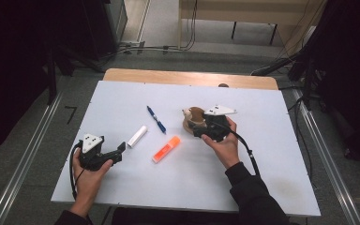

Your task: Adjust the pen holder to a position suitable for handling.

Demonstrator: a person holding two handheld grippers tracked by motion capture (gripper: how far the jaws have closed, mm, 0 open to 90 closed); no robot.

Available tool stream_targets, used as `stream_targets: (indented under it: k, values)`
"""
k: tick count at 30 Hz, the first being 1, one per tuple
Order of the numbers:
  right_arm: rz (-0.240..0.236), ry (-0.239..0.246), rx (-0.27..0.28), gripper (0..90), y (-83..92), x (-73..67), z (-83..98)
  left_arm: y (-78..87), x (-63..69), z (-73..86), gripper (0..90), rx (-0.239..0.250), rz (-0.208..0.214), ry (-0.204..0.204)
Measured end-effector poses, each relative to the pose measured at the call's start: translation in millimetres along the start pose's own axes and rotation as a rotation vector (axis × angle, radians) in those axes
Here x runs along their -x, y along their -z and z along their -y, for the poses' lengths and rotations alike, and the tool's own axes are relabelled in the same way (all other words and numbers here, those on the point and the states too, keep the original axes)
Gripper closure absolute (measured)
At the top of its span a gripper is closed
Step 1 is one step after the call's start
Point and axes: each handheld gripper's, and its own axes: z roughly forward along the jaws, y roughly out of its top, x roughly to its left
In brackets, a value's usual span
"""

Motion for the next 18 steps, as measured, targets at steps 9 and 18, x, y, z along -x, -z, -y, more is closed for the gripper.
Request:
stream_targets:
  k: [9, 18]
  values:
    - [0.003, -0.005, 0.013, 29.0, 19.5, 5.0, 7.4, -6.8, 4.0, -3.9, 18.3, -0.002, 0.014, -0.044]
    - [0.021, -0.005, 0.028, 28.4, 39.9, 10.7, 16.1, -14.4, 5.4, -7.2, 23.0, 0.02, -0.006, -0.089]
